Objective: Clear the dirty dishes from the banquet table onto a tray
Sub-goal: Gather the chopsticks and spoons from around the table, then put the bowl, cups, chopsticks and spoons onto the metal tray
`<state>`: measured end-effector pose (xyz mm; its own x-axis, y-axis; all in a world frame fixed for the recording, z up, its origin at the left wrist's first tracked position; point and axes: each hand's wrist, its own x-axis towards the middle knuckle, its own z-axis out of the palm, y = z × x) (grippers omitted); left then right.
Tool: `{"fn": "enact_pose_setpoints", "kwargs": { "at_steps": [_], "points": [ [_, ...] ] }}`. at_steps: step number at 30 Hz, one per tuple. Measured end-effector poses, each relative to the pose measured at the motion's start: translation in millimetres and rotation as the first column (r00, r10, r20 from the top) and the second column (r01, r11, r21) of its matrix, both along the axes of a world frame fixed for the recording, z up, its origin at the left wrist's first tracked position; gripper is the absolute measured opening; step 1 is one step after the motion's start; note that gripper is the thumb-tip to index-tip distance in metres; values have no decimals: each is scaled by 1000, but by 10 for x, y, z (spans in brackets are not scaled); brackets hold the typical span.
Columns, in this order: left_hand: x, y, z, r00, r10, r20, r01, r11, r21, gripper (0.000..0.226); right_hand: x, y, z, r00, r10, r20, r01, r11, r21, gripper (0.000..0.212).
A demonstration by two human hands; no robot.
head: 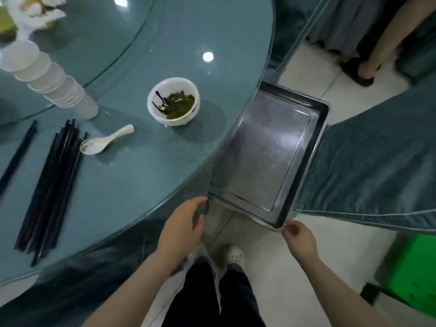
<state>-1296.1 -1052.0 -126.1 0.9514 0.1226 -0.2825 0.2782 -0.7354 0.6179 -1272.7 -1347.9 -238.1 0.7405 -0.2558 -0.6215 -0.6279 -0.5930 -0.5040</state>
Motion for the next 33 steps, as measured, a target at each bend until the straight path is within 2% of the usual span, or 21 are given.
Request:
{"fn": "enact_pose_setpoints", "kwargs": {
  "at_steps": [4,6,9,11,15,18,21,24,25,27,30,33],
  "points": [
    [9,-212,-213,996,30,-84,-34,998,-55,41,34,-255,-387,967,-177,-184,202,971,126,45],
    [-17,-272,-305,991,59,-124,-68,995,-72,41,42,-342,-604,937,-191,-293,241,960,144,56],
    [-90,-319,-364,980,107,-170,-122,989,-81,39,82,-376,-836,913,-164,-374,228,964,133,68],
    [-148,-341,-406,972,135,-193,-153,985,-82,39,122,-344,-970,866,-238,-439,353,914,202,70],
    [-226,-349,-449,953,189,-236,-215,972,-90,37,243,-275,-1121,725,-436,-534,646,699,306,40],
    [-232,-350,-443,943,230,-239,-258,962,-93,36,264,-288,-1128,664,-492,-563,729,592,343,32],
    [-219,-381,-410,940,238,-245,-273,955,-120,36,269,-319,-1005,645,-470,-603,740,581,339,16],
    [-191,-426,-359,945,216,-244,-257,955,-151,37,331,-312,-790,714,-405,-571,650,688,323,12],
    [-181,-442,-339,947,207,-245,-250,955,-161,37,347,-314,-697,726,-401,-559,640,692,334,14],
    [-171,-468,-302,947,183,-263,-237,953,-191,36,365,-315,-514,725,-435,-535,673,613,414,23],
    [-156,-498,-238,943,145,-300,-220,947,-234,34,403,-318,-239,696,-561,-448,704,414,577,51],
    [-167,-495,-145,935,118,-333,-211,943,-259,32,448,-285,208,631,-662,-405,715,293,635,53]
  ]
}}
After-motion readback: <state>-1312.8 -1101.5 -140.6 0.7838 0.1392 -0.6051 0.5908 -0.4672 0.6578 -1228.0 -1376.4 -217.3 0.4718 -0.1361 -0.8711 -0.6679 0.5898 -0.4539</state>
